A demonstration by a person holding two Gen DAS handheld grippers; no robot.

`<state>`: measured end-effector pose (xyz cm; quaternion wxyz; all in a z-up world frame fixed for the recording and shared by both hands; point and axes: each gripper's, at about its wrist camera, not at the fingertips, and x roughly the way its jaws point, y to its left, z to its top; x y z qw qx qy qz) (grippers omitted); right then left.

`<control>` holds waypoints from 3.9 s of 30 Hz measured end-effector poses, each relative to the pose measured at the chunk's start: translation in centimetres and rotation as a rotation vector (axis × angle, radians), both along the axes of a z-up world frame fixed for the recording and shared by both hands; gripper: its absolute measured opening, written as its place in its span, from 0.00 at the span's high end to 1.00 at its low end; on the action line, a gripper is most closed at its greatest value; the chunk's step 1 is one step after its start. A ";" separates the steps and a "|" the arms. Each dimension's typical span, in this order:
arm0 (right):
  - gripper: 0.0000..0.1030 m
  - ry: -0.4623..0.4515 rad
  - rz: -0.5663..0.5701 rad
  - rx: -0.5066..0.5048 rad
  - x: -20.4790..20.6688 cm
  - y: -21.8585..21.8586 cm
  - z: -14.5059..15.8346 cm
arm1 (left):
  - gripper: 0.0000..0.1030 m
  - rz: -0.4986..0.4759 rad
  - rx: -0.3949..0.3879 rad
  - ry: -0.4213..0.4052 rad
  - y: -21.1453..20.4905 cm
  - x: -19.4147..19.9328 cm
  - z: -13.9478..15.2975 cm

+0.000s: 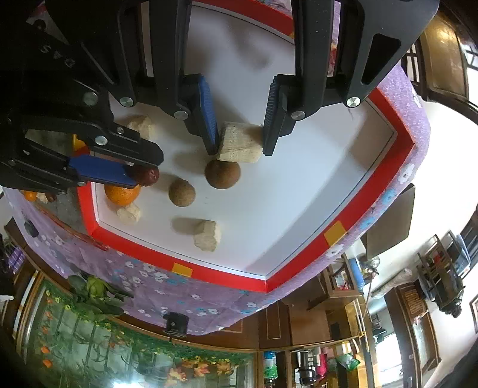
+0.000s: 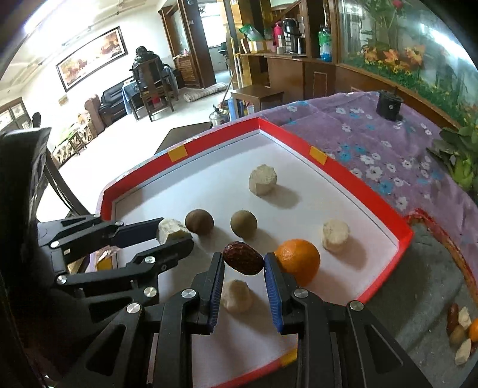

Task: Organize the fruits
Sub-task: 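Carry the white cube and red date into the tray and open both tools, then move both open tools back over the remaining items on the mat, then grasp a brown kiwi with the left tool while the right tool grasps a tan round cake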

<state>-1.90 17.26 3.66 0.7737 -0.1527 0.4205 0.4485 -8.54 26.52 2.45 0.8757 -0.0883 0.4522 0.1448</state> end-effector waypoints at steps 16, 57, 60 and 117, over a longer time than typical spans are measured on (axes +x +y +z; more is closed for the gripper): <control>0.68 0.032 0.008 0.017 -0.5 -0.7 -0.2 | 0.48 0.065 0.032 0.028 0.7 0.0 -0.6; 0.59 -0.035 -0.395 0.100 -1.0 -24.4 1.9 | 0.41 -0.241 0.023 -0.046 -17.6 4.8 3.7; 0.59 -0.029 -0.430 0.097 -0.6 -26.4 1.6 | 0.41 -0.270 0.014 -0.035 -19.1 5.6 3.5; 0.57 0.042 -0.452 0.119 5.3 -29.5 -1.5 | 0.81 -0.480 -0.066 0.021 -24.1 12.3 0.2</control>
